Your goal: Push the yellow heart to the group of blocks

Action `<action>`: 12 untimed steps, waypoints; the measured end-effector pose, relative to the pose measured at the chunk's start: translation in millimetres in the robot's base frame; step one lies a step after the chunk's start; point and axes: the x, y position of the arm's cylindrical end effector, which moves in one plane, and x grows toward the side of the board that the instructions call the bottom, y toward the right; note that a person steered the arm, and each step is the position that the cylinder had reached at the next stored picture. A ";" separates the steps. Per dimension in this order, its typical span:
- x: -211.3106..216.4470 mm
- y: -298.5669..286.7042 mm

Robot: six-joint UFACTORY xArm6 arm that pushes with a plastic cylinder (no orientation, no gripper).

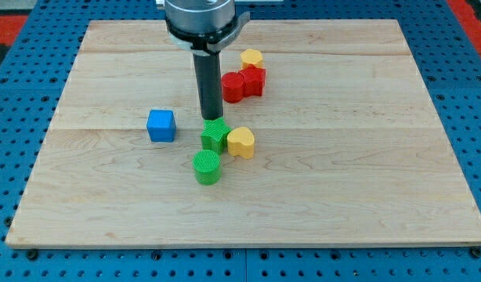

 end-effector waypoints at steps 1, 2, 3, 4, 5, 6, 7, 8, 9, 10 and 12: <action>-33.4 25.4; -16.0 76.5; 20.7 126.1; 78.3 181.4; 117.5 172.2; 133.4 129.6; 132.8 81.9; 80.6 78.6; 49.6 83.2; 51.3 86.0; 54.2 90.9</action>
